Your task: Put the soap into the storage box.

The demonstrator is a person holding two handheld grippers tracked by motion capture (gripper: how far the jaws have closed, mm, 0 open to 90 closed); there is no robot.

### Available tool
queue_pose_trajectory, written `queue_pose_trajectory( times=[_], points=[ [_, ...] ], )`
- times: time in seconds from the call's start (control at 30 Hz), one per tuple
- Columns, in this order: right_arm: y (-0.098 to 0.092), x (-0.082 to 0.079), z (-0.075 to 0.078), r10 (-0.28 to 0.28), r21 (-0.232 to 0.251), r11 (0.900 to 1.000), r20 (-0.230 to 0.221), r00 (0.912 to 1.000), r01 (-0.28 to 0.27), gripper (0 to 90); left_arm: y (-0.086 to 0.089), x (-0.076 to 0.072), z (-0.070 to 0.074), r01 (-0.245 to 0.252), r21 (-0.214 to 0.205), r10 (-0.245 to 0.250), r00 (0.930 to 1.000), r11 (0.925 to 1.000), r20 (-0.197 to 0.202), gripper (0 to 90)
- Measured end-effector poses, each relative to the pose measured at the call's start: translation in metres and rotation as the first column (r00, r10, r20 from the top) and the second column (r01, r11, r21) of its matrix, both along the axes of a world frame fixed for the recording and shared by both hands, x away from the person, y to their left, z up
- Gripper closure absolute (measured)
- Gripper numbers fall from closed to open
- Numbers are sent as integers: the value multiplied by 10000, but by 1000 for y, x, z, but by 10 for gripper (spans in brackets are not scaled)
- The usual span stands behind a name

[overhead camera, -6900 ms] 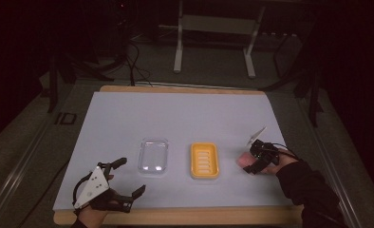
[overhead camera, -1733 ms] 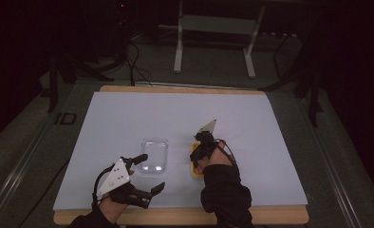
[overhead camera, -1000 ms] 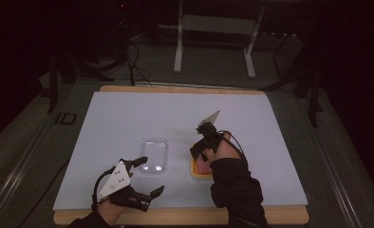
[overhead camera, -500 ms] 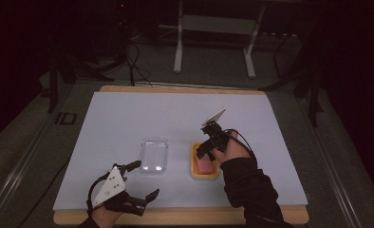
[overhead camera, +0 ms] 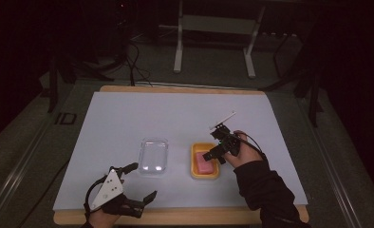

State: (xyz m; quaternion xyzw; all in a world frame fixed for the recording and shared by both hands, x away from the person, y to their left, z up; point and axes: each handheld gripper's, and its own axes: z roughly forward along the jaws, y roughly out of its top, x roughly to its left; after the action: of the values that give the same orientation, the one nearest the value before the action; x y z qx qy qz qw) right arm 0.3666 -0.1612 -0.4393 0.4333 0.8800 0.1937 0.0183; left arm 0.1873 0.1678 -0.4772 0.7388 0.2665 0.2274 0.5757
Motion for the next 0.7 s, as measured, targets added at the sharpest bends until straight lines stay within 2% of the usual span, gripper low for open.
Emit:
queue_pose_trajectory(
  times=[0.13,0.3,0.33,0.4,0.53,0.7],
  points=[
    [-15,-3,-2,182,430,9989,429,9989,-201,185,2,-1,0,-140,4,140,9999,9999,-10,7],
    [-31,-8,-4,683,419,9965,916,9935,-724,185,4,-2,-1,-309,34,309,9995,9995,-36,6],
    [-42,-11,-5,706,679,9947,929,9932,-771,185,4,-2,-1,-335,27,335,9994,9994,-35,7],
    [-51,-14,-9,681,973,9923,900,9936,-769,180,5,-3,-1,-371,49,371,9993,9993,-40,7],
    [-66,-22,-17,774,921,9916,1442,9865,-912,160,5,-5,-2,-398,119,399,9992,9991,-67,7],
    [-78,-28,-22,634,1186,9894,1639,9844,-835,155,5,-5,-2,-395,109,396,9992,9992,-57,7]
  ],
)
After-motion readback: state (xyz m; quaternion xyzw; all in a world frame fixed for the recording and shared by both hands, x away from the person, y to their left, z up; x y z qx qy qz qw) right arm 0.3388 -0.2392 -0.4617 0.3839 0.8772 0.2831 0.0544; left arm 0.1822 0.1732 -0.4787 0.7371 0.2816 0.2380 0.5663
